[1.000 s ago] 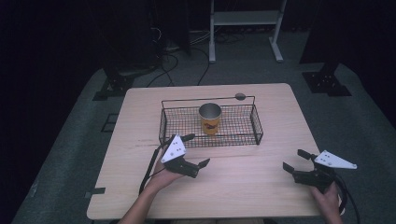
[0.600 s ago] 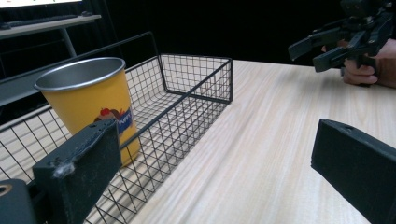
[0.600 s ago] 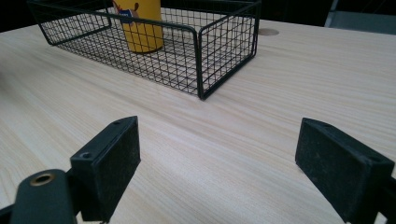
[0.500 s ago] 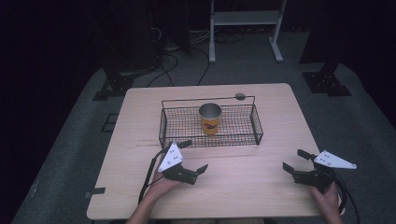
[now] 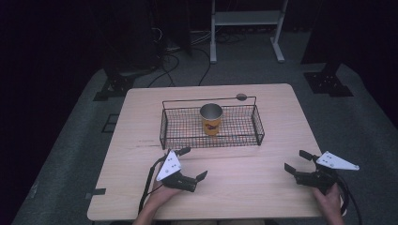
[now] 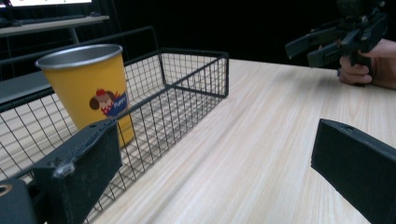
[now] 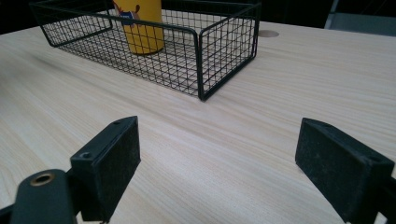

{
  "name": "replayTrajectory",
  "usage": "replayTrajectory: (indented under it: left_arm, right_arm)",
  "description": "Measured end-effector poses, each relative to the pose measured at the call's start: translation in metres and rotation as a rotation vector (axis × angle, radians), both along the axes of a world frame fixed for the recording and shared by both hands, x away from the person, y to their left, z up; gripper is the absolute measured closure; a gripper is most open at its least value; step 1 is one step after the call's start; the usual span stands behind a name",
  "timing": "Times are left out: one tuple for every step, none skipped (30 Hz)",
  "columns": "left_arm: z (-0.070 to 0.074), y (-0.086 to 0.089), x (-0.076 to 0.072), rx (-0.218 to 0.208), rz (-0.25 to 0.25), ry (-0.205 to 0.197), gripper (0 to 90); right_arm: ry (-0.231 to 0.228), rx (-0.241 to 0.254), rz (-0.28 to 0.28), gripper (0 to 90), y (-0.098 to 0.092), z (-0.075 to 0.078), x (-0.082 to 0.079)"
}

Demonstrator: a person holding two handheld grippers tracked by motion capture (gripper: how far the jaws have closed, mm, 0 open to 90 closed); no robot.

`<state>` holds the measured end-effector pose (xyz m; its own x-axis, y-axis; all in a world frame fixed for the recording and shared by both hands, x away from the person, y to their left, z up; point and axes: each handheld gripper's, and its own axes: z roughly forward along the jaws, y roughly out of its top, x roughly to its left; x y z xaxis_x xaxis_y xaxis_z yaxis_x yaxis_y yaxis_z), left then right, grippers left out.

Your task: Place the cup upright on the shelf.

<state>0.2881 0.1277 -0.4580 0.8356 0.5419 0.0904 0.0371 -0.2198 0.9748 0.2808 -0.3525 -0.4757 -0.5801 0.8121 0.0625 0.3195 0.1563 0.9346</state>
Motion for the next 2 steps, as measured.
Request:
replayTrajectory:
  left_arm:
    - [-0.0013,-0.0001,-0.0013,-0.003,-0.001,0.006,1.0]
    - [-0.0013,-0.0001,-0.0013,-0.003,-0.001,0.006,1.0]
  right_arm:
    - [-0.003,-0.001,0.002,13.0,0.0000,0.0000,-0.0001]
    - [-0.003,-0.001,0.002,13.0,0.0000,0.0000,-0.0001]
